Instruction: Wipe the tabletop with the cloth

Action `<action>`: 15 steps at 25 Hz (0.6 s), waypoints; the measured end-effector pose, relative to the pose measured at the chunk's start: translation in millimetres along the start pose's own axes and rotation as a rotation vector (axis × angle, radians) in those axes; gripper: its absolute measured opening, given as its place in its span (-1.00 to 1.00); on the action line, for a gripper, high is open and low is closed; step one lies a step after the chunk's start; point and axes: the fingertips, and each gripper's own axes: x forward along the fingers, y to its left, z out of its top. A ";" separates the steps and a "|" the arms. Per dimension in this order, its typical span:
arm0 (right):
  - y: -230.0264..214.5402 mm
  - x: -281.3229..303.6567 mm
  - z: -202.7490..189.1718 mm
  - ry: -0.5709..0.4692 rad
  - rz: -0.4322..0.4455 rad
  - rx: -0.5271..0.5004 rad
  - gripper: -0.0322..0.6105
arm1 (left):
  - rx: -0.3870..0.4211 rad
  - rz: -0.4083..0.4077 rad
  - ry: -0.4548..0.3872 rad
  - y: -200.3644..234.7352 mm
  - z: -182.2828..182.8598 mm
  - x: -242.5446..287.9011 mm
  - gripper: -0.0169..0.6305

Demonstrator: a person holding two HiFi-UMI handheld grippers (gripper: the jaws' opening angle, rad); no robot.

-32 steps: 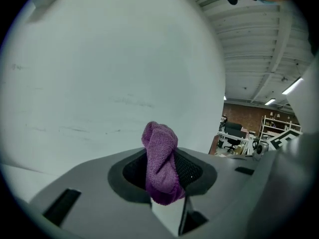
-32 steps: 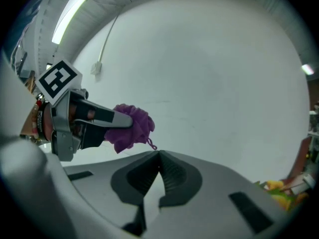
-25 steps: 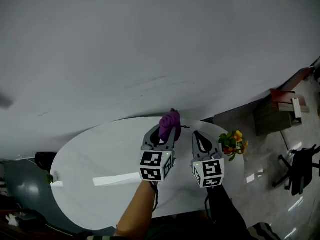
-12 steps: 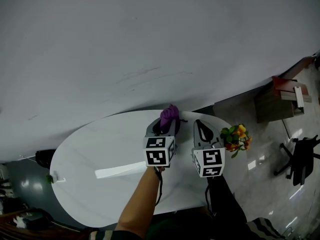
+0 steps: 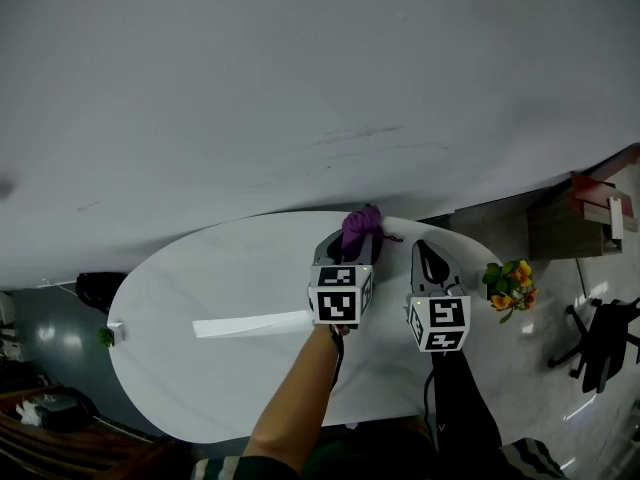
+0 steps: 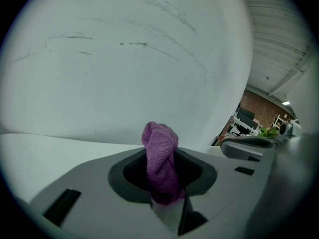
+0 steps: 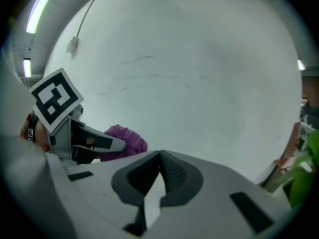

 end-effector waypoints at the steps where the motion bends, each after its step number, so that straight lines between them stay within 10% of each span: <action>1: 7.2 5.7 1.6 -0.002 0.003 -0.003 -0.92 | -0.007 0.009 -0.004 10.5 0.5 -3.0 -0.56; 15: 156.5 65.3 26.0 -0.022 0.061 -0.099 -0.91 | -0.129 0.150 -0.045 199.8 -15.7 -87.8 -0.56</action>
